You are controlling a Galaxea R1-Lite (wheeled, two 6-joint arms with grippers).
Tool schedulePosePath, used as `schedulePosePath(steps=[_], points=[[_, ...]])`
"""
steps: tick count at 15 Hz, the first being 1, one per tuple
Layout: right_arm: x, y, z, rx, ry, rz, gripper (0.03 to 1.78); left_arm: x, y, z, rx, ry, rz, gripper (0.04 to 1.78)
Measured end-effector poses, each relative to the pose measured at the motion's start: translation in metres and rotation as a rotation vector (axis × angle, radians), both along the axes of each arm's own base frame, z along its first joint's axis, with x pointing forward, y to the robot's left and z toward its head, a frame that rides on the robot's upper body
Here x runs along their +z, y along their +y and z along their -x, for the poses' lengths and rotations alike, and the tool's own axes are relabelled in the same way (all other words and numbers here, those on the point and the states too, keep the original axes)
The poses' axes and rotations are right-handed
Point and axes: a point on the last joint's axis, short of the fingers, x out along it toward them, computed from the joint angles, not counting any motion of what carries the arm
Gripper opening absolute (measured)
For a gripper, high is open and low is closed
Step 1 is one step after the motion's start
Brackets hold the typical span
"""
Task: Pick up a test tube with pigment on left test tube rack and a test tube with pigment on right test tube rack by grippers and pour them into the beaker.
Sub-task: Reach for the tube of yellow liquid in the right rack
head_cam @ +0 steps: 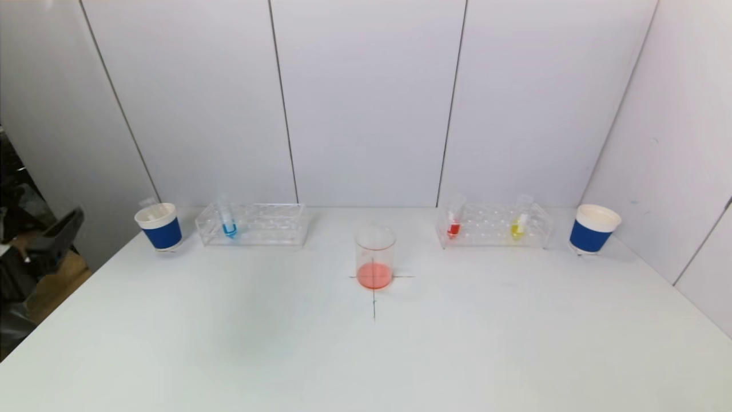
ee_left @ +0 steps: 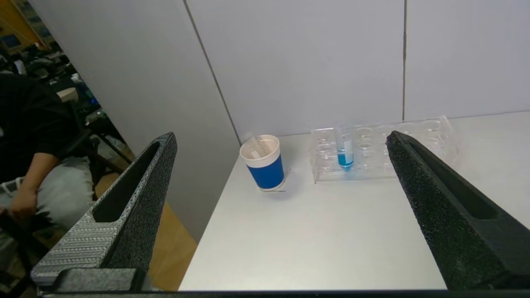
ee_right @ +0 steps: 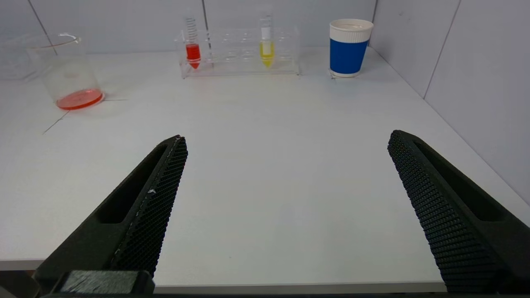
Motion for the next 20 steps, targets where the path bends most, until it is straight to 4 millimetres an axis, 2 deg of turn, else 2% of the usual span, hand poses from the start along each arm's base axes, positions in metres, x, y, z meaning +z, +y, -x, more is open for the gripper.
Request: schedulePosePath(steps=[6,8,10,11,14,17,20], points=[[0.0,0.0,0.0,0.0,0.0,0.0,1.76,-0.037,0.001,0.086,0.015,-0.024,-0.018,1.76],[0.0,0.0,0.0,0.0,0.0,0.0,1.76,-0.058,0.002,0.113,0.013,0.003,-0.013,1.76],[0.0,0.0,0.0,0.0,0.0,0.0,1.76,-0.084,0.002,0.129,0.003,0.047,-0.009,1.76],[0.0,0.0,0.0,0.0,0.0,0.0,1.76,-0.099,0.001,0.133,-0.011,0.074,-0.002,1.76],[0.0,0.0,0.0,0.0,0.0,0.0,1.76,-0.127,0.001,0.133,-0.053,0.077,0.077,1.76],[0.0,0.0,0.0,0.0,0.0,0.0,1.76,-0.138,-0.002,0.13,-0.17,0.065,0.132,1.76],[0.0,0.0,0.0,0.0,0.0,0.0,1.76,-0.15,-0.003,0.129,-0.218,0.142,0.16,1.76]])
